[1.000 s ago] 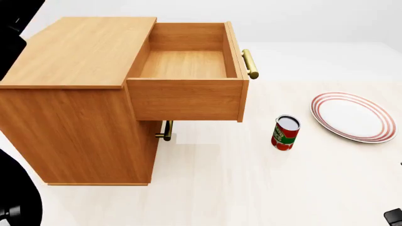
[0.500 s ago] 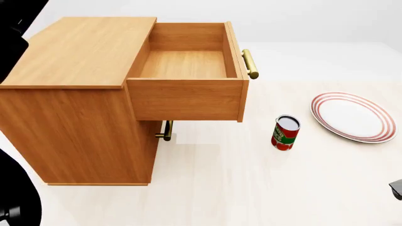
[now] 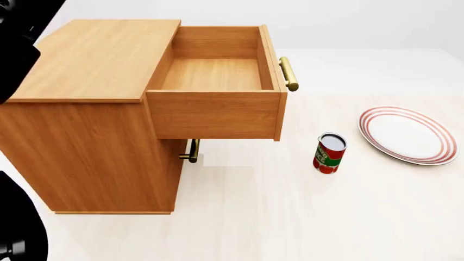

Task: Put the bowl in the top drawer of the cabinet.

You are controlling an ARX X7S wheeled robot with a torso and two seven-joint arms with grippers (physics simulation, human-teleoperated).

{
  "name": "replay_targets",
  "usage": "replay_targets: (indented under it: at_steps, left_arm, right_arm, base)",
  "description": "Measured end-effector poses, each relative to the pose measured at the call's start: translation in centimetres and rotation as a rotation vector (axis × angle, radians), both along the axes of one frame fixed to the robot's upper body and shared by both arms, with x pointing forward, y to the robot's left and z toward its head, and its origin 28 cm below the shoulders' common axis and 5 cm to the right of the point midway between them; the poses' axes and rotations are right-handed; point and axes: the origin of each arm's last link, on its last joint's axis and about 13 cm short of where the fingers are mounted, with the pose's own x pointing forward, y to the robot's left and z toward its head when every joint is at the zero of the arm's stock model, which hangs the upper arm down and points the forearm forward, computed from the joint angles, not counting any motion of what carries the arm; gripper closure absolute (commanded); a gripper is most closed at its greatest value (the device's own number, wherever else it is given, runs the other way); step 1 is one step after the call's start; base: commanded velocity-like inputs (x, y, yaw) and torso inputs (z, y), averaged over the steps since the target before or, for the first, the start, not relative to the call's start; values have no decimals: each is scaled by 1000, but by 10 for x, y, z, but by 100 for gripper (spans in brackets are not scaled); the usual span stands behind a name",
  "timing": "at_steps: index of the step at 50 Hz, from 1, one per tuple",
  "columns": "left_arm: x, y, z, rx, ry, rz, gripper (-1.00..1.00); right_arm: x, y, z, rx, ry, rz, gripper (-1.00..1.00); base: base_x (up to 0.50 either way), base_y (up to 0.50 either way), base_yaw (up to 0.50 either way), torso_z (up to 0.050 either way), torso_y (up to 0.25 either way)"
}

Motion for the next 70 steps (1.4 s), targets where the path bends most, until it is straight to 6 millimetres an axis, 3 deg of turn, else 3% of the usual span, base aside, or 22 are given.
replay_targets:
  at_steps: [15,26,45,70]
  left_arm:
    - [-2,1,1,-9,-9,-6,-100]
    - [-5,3,2,-20,-16,-9,-100]
    - [-20,9,9,-27,-23,-6,-100]
    - [-44,17,20,-13,-36,30,-100]
  right_arm:
    - [-1,7,46,-28,-32,47,100]
    - [16,21,89,-54,-64,179,100]
    - [91,57,171,-90,-177,533,100]
    - [195,117,295,-177,-262,983,100]
  base:
    - [0,0,0,0,0]
    - [0,0,0,0,0]
    - [0,0,0,0,1]
    - [0,0,0,0,0]
